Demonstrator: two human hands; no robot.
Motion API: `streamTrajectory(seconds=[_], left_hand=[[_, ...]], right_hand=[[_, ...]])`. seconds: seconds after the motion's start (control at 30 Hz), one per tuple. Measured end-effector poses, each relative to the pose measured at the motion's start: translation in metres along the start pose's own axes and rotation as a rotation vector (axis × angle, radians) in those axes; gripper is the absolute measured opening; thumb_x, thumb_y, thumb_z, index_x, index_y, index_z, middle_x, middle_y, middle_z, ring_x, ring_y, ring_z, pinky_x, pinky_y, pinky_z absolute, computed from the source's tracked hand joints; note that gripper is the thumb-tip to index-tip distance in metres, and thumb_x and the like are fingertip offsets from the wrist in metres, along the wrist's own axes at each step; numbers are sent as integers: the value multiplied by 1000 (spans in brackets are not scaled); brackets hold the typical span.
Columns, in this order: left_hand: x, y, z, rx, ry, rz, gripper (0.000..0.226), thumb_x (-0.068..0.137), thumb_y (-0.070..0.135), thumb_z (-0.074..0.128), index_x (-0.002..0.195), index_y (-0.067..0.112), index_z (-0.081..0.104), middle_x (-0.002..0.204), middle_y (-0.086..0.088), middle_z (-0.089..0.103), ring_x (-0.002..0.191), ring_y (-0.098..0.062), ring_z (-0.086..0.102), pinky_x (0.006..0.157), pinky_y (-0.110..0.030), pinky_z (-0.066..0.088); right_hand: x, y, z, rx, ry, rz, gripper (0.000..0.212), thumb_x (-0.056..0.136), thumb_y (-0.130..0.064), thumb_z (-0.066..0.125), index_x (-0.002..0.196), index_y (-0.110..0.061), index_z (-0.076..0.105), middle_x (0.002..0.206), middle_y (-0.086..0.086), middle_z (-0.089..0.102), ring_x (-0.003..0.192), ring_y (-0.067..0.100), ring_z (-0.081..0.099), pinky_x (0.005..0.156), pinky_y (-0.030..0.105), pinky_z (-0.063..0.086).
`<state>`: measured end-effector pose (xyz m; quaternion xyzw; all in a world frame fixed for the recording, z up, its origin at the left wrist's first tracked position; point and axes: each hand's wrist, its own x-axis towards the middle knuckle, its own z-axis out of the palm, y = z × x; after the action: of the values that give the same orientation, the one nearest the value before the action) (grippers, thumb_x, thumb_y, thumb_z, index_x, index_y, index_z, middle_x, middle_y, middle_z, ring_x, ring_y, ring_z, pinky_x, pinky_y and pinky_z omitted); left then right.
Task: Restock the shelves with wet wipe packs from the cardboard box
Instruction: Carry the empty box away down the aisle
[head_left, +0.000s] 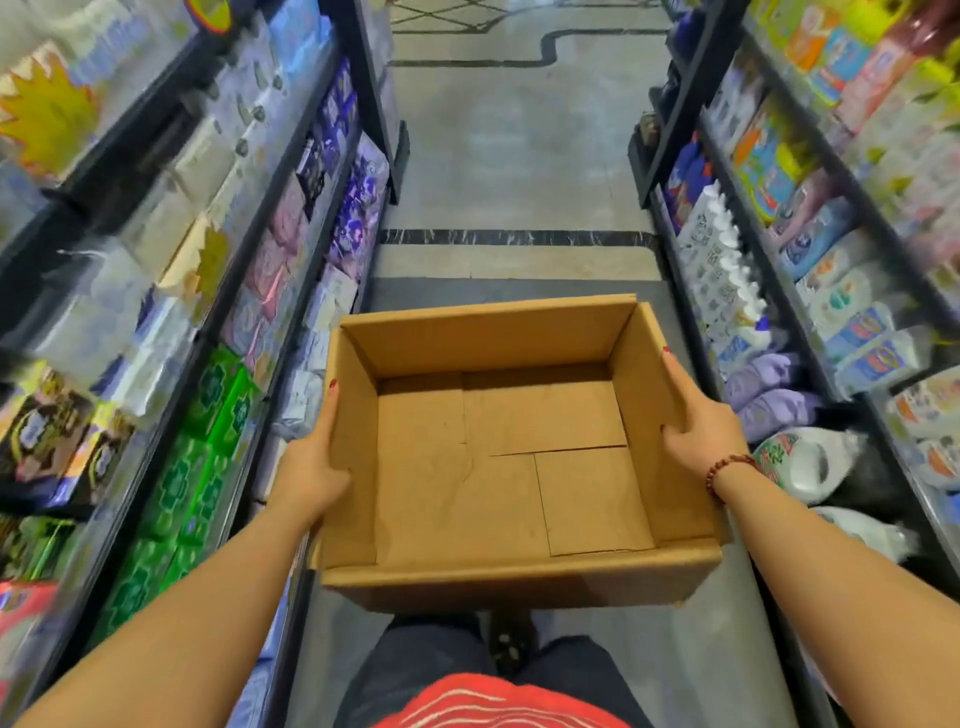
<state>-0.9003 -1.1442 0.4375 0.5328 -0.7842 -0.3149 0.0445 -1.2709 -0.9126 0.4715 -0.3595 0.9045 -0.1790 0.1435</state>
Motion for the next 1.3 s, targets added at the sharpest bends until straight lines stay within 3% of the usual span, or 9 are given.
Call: streamTrajectory(seconds=[0.1,0.2,0.5,0.63,0.8,0.97,1.13,1.3], left_hand=[[65,23,-7,36,13,27,106,78,-2,59,149,46,-5,76,-9,60,59,-25,54,46,-30,38],[137,44,-14,28,-2,46,106,79,-1,58,149,45,-6,72,-7,57,58,-23,53,46,-28,35],[372,102,-61,19,-25,105,103,79,-2,57,150,42,-3,86,-8,57,62,-19,51,52,-29,38],[458,128,-79,-3,-42,83,103,80,0,57,149,44,-5,90,-7,55,68,-19,52,61,-31,42],[563,165,-80,20,-42,59,104,79,2,60,151,39,-5,81,-3,55,64,-12,51,62,-31,43],[678,209,-68,-11,17,-7,109,74,-1,59,145,51,-6,84,-9,63,72,-26,60,70,-40,53],[774,267,-73,-10,47,-60,114,73,-1,60,138,59,-12,86,-10,62,67,-23,58,64,-36,51],[869,324,-82,-3,65,-61,112,73,-1,63,147,49,-5,87,-7,60,69,-19,55,67,-30,44]], right_hand=[[61,-10,-6,-4,6,8,98,78,-2,49,141,-58,1,59,10,51,53,28,49,44,26,30],[131,-22,-7,32,6,20,96,79,-1,49,144,-56,4,62,12,54,55,30,53,47,30,41],[352,-88,-17,22,13,42,99,82,0,51,142,-57,-3,71,17,61,56,29,55,50,36,50],[440,-111,-24,14,-3,32,98,83,-3,53,144,-54,-4,73,13,61,57,26,56,53,35,52],[564,-121,-27,17,-43,10,95,85,-6,54,145,-52,-2,84,8,59,64,19,53,60,30,46],[713,-121,-33,31,-87,-73,95,86,-6,52,145,-51,-8,82,6,59,63,15,54,55,25,43],[850,-121,-61,34,-116,-130,100,88,-11,55,136,-60,-18,92,5,58,70,16,55,78,38,54],[957,-126,-80,60,-92,-119,99,86,-8,55,138,-59,-12,104,13,65,81,26,60,85,41,53]])
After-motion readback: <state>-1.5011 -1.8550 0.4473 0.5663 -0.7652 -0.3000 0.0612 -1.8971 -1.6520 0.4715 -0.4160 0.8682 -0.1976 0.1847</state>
